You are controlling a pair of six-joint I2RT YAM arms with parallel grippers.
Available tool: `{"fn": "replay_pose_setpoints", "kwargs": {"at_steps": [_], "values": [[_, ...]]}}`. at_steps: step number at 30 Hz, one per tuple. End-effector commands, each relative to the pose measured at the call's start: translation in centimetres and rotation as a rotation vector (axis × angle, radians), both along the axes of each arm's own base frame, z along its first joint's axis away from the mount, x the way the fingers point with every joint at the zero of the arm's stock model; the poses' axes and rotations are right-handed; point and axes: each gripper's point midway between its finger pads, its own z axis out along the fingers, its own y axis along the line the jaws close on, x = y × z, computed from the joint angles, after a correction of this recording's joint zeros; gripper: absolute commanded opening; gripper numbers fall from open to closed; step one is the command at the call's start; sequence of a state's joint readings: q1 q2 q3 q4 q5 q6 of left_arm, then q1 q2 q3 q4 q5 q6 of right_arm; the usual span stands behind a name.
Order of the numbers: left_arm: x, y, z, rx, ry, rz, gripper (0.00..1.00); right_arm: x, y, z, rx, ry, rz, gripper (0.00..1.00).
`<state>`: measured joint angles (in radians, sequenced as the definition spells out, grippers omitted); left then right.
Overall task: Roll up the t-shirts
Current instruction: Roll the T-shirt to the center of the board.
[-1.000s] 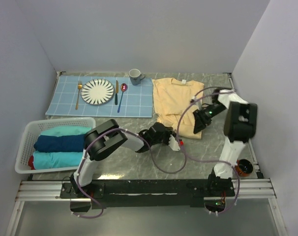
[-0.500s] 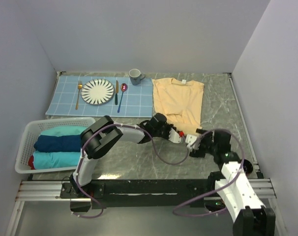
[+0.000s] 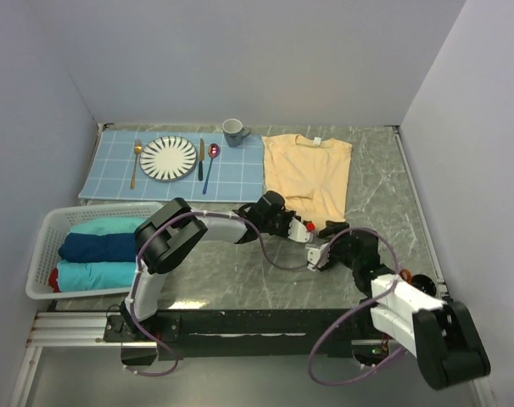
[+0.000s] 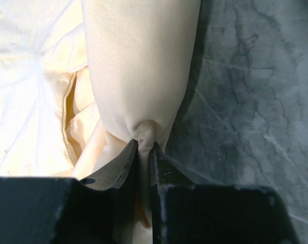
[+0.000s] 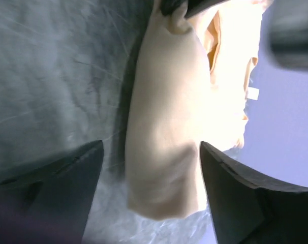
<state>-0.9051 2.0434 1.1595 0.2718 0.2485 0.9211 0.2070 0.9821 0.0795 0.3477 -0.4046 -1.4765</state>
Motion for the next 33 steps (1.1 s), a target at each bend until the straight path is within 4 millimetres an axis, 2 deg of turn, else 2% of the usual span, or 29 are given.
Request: {"fn": "replay_pose_setpoints", "kwargs": {"at_steps": [1,2,3,5,7,8,9,10,11,12,13,14,15,16,17,18,19,20,22,24,25,26,28,29,31,32,33], "values": [[-3.5,2.4,-3.2,0.108,0.190,-0.024,0.17,2.8,-1.9,0.4,-0.079,-0.051,-0.103,0.74],[-3.4,2.4,-3.2,0.109,0.195,-0.024,0.17,3.4,-1.6,1.0,-0.062,-0.050,-0.105,0.67],[-3.4,2.5,-3.2,0.108,0.201,-0.027,0.17,2.8,-1.8,-0.2,-0.075,0.026,-0.110,0.61],[-3.5,2.6,-3.2,0.109,0.207,-0.030,0.17,3.3,-1.5,0.3,-0.054,0.027,-0.120,0.54],[-3.5,2.6,-3.1,0.105,0.209,-0.035,0.17,4.0,-1.3,0.9,-0.048,0.010,-0.131,0.51],[-3.7,2.8,-3.2,0.118,0.224,-0.040,0.17,4.4,-1.2,1.1,-0.044,0.028,-0.141,0.44],[-3.6,2.9,-3.0,0.116,0.230,-0.044,0.17,3.7,-1.5,-0.3,-0.055,0.132,-0.162,0.40],[-3.9,2.8,-2.8,0.109,0.245,-0.061,0.17,5.1,-0.9,1.5,0.006,0.145,-0.190,0.34],[-3.5,2.4,-1.9,0.090,0.242,-0.068,0.17,5.3,-1.1,1.7,0.024,0.178,-0.207,0.24],[-3.8,3.3,-2.1,0.117,0.298,-0.059,0.17,4.2,-1.4,1.1,0.027,0.263,-0.212,0.20],[-3.8,3.5,-1.8,0.120,0.329,-0.057,0.17,4.6,-0.3,2.7,0.099,0.291,-0.179,0.16],[-3.5,2.7,-0.3,0.090,0.348,-0.074,0.17,4.1,-0.3,3.0,0.116,0.337,-0.170,0.10],[-3.7,3.9,-0.7,0.125,0.414,-0.058,0.17,2.2,-0.9,1.9,0.108,0.457,-0.180,0.08],[-3.7,4.1,-0.4,0.134,0.446,-0.066,0.17,2.4,-0.8,2.8,0.136,0.485,-0.193,0.08],[-3.1,3.3,0.7,0.118,0.458,-0.088,0.17,1.7,-0.5,2.4,0.153,0.553,-0.181,0.07],[-3.9,4.6,0.2,0.179,0.520,-0.094,0.17,0.0,-1.0,1.6,0.166,0.668,-0.222,0.06],[-3.9,4.7,0.4,0.192,0.541,-0.106,0.17,0.4,-1.3,2.2,0.189,0.698,-0.248,0.06],[-3.6,4.1,1.2,0.191,0.551,-0.125,0.17,-0.6,-1.2,1.7,0.221,0.783,-0.264,0.05],[-4.1,5.0,1.3,0.229,0.616,-0.127,0.16,-0.7,-1.9,1.9,0.262,0.853,-0.320,0.05],[-3.7,4.7,1.8,0.241,0.629,-0.150,0.16,-1.5,-2.5,1.6,0.320,0.959,-0.375,0.05],[-4.3,5.5,1.7,0.273,0.671,-0.149,0.15,-1.0,-3.0,2.2,0.342,0.971,-0.393,0.05],[-3.9,5.1,2.0,0.270,0.666,-0.160,0.15,-2.3,-3.0,1.5,0.347,1.073,-0.412,0.05],[-3.9,5.1,2.3,0.270,0.694,-0.163,0.15,-2.0,-3.5,1.8,0.377,1.124,-0.425,0.05],[-3.7,5.3,2.5,0.276,0.713,-0.158,0.14,-2.8,-3.5,1.3,0.389,1.206,-0.441,0.05],[-3.0,4.9,3.2,0.257,0.721,-0.152,0.12,-2.0,-4.0,1.7,0.418,1.240,-0.448,0.06],[-3.1,5.2,2.8,0.269,0.749,-0.144,0.12,-2.6,-4.1,1.2,0.427,1.319,-0.461,0.06],[-3.0,5.1,2.9,0.266,0.757,-0.142,0.11,-1.7,-4.3,1.5,0.436,1.319,-0.464,0.06]]}}
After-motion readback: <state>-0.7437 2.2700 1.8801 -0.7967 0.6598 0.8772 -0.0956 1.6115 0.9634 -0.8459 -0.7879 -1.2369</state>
